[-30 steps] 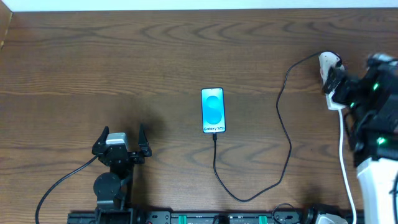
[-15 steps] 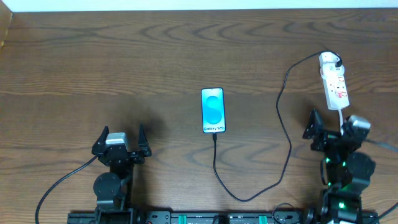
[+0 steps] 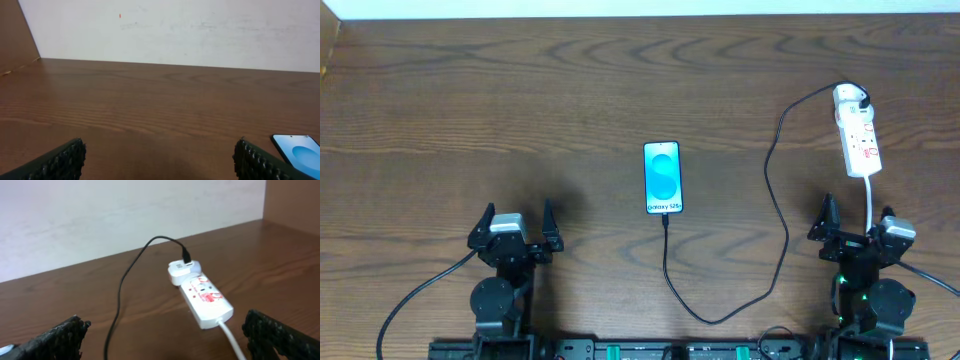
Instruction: Plug charger to phone and switch on socket
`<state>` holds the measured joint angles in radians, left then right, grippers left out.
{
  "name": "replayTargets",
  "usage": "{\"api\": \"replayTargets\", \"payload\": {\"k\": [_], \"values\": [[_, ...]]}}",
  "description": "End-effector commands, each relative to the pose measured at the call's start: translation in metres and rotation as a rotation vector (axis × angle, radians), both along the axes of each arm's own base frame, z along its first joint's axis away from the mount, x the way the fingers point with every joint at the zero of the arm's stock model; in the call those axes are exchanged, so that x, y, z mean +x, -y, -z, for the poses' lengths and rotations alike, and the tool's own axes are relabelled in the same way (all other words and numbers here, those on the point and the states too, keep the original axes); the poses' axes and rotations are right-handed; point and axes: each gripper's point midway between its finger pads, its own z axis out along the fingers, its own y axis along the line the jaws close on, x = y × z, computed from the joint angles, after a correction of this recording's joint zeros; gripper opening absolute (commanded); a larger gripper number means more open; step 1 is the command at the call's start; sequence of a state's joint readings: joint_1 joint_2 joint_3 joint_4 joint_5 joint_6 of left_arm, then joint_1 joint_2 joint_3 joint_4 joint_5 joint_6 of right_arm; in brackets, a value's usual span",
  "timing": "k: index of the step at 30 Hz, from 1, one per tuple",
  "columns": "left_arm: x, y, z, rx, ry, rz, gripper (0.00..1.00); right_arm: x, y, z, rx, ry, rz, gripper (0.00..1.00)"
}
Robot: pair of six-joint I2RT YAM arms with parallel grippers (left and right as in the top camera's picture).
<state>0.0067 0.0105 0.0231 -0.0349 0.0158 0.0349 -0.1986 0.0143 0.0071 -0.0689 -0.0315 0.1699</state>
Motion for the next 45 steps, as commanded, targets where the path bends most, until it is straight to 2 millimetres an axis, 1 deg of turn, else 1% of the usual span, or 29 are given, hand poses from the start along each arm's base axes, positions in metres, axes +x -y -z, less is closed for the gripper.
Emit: {"api": "replayTargets", "payload": {"k": [1,8,28,30,31,36,39,45], "values": [[-0.001,-0.006,0.017,0.02,-0.052,-0.031,0.94,-0.001,0.003,0.0,-0.077,-0.013,0.015,0.99],[-0.001,-0.006,0.017,0.02,-0.052,-0.031,0.94,-0.001,0.001,0.001,-0.171,-0.029,-0.006,0.99],[-0.001,-0.006,0.017,0.02,-0.052,-0.031,0.94,0.0,-0.004,0.0,-0.164,-0.025,-0.03,0.99],[-0.001,-0.006,0.017,0.02,-0.052,-0.031,0.94,0.001,-0.009,0.0,-0.175,-0.024,-0.045,0.99],[-0.001,-0.006,0.017,0.02,-0.052,-0.031,0.94,0.002,-0.018,0.0,-0.211,-0.028,-0.08,0.99],[-0.001,-0.006,0.017,0.02,-0.052,-0.031,0.94,0.003,-0.036,0.0,-0.305,-0.029,-0.158,0.99],[-0.001,-0.006,0.017,0.02,-0.052,-0.031,0.94,0.003,-0.04,0.0,-0.325,-0.029,-0.168,0.99],[-0.001,-0.006,0.017,0.02,-0.052,-0.031,0.94,0.003,-0.04,0.0,-0.312,-0.028,-0.167,0.99]]}}
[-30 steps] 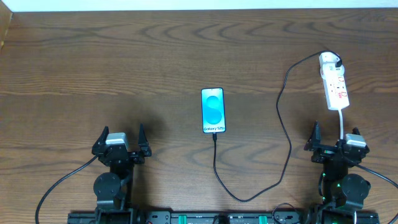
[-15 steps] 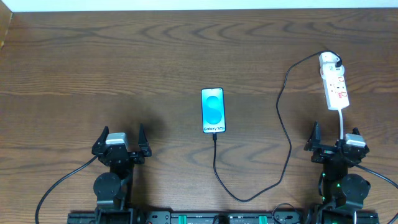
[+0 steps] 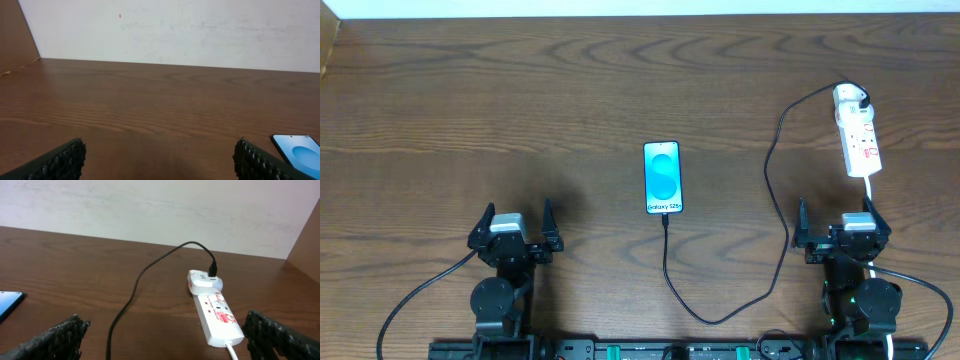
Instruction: Plug charger to phone and switch on socket
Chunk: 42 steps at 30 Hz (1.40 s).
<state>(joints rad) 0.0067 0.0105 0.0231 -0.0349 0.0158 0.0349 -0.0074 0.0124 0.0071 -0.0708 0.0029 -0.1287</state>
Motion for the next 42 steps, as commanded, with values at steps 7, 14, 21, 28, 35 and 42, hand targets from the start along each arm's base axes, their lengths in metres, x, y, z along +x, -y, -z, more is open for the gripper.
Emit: {"api": "replayTargets", "payload": {"k": [7,14,21,28,35,42], "values": [[-0.0013,-0.0063,0.0172,0.02,-0.052,-0.031,0.94,-0.0004,0.0049,-0.0005,0.051,0.006,0.036,0.99],[-0.0013,-0.0062,0.0172,0.02,-0.052,-0.031,0.94,-0.0005,0.0065,-0.0009,0.083,0.008,0.048,0.99],[-0.0013,-0.0062,0.0172,0.02,-0.052,-0.031,0.94,-0.0005,0.0065,-0.0009,0.083,0.008,0.048,0.99],[-0.0013,-0.0062,0.0172,0.02,-0.052,-0.031,0.95,-0.0005,0.0065,-0.0009,0.083,0.008,0.048,0.99],[-0.0013,-0.0062,0.0172,0.02,-0.052,-0.031,0.94,-0.0005,0.0065,-0.0009,0.083,0.008,0.048,0.99],[-0.0013,-0.0062,0.0172,0.02,-0.052,-0.031,0.94,-0.0005,0.0065,-0.0009,0.083,0.008,0.048,0.99]]}}
